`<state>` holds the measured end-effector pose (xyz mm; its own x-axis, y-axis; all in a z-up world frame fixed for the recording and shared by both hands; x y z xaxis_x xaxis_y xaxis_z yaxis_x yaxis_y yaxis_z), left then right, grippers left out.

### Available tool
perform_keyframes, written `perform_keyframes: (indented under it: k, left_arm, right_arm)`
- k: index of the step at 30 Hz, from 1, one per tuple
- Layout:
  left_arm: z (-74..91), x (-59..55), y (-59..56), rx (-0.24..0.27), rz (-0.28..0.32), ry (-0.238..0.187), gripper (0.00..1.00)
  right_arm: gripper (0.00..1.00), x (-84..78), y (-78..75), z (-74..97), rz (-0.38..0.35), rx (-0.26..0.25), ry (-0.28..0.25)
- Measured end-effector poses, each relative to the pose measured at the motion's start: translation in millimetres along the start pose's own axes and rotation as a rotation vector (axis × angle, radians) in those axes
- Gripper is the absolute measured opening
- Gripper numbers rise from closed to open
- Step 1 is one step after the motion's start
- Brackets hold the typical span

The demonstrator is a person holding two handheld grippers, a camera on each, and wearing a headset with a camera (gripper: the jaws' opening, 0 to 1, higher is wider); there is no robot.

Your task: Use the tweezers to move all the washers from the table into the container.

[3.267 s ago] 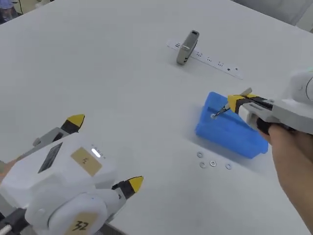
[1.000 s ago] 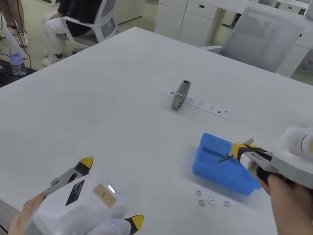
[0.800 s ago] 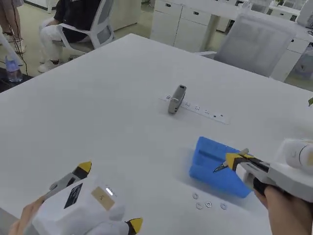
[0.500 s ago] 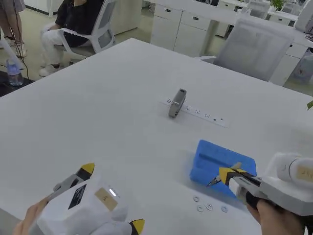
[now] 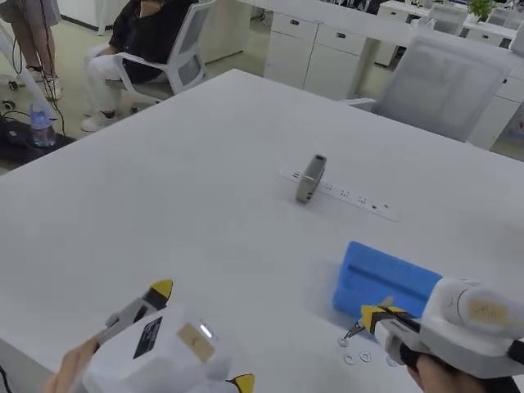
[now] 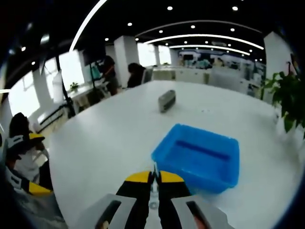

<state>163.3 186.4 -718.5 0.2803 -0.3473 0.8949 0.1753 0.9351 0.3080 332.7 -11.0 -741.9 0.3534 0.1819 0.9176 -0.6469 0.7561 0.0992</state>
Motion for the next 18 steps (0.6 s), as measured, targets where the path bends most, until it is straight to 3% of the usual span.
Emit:
perform_keyframes:
  k: [8, 18]
  left_arm:
    - [-0.2, -0.8, 0.2, 0.001, -0.002, 0.006, 0.84]
    - [0.2, -0.8, 0.4, 0.005, -0.005, 0.01, 0.84]
  right_arm:
    - [0.02, -7.2, 0.4, -8.1, 0.03, 0.006, 0.031]
    - [0.01, -7.6, 6.0, -3.1, 0.066, 0.011, 0.009]
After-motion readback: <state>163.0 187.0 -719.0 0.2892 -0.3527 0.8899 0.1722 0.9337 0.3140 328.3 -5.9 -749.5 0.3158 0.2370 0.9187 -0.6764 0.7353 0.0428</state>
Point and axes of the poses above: the centre of the closed fingertips' face, and the gripper's own axes: z roughly backward along the fingers, y roughly to its left, x roughly out of its top, the point moved 8 cm from there along z, roughly backward along the fingers, and after that the axes turned 12 degrees about -y, right-handed, at the moved point
